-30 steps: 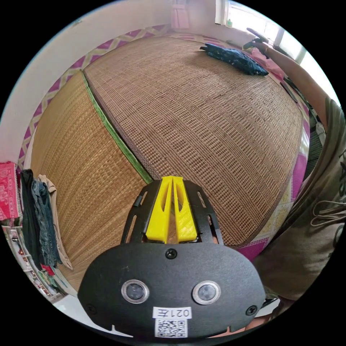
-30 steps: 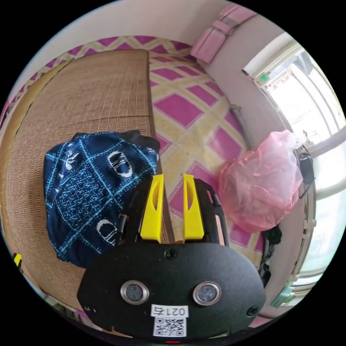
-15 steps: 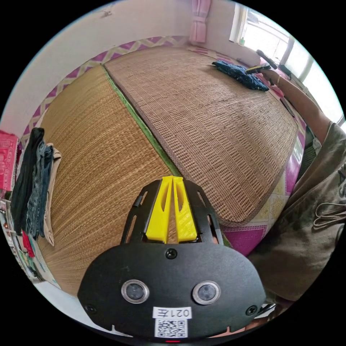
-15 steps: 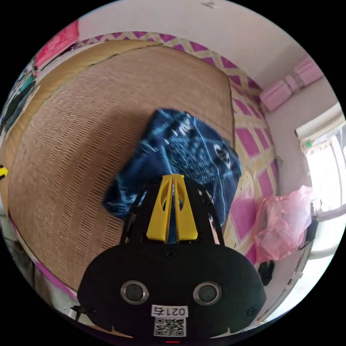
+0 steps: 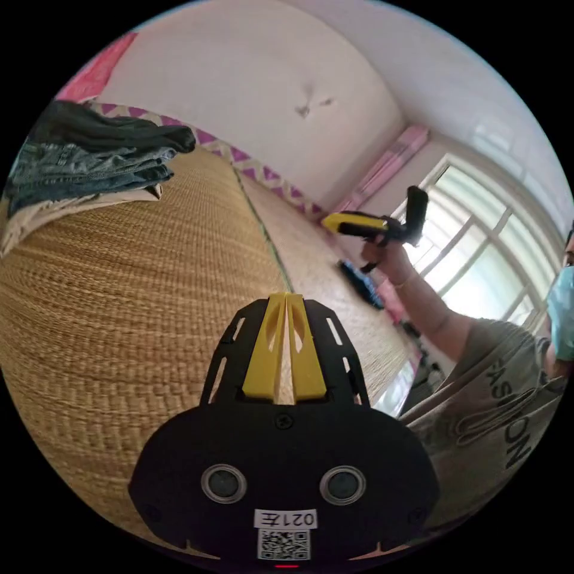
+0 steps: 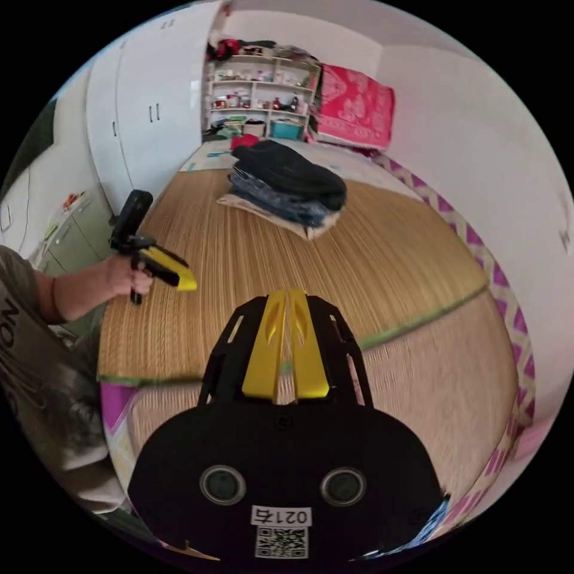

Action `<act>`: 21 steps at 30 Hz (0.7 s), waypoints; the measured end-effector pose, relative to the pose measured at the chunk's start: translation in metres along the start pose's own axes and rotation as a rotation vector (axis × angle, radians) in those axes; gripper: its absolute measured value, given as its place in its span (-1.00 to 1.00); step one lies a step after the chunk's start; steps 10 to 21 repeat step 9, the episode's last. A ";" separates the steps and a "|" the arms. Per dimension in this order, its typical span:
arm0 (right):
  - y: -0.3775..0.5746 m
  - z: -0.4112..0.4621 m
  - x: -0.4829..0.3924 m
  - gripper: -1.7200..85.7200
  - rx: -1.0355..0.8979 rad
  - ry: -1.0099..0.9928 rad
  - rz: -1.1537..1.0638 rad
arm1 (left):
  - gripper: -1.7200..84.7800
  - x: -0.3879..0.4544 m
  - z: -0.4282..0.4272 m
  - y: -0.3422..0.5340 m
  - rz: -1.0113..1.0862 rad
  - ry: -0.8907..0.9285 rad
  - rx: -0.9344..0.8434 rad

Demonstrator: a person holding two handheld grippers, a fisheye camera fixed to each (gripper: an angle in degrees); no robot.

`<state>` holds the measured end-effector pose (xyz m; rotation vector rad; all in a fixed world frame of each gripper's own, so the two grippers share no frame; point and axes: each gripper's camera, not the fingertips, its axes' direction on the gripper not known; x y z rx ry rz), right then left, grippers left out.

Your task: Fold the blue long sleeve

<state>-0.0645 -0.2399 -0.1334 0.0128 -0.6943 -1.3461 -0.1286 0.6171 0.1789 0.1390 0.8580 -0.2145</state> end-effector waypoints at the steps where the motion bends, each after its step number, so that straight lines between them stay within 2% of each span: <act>1: -0.018 0.006 -0.004 -0.91 0.009 0.013 -0.026 | -0.98 -0.019 0.002 0.020 -0.015 0.079 0.039; 4: -0.100 0.031 -0.022 -0.85 0.027 0.063 -0.159 | -0.98 -0.060 0.021 0.066 -0.044 0.275 0.037; 9: -0.210 0.048 -0.035 -0.80 0.080 0.107 -0.280 | -0.98 -0.079 0.041 0.121 0.015 0.296 0.013; 21: -0.210 0.048 -0.035 -0.80 0.080 0.107 -0.280 | -0.98 -0.079 0.041 0.121 0.015 0.296 0.013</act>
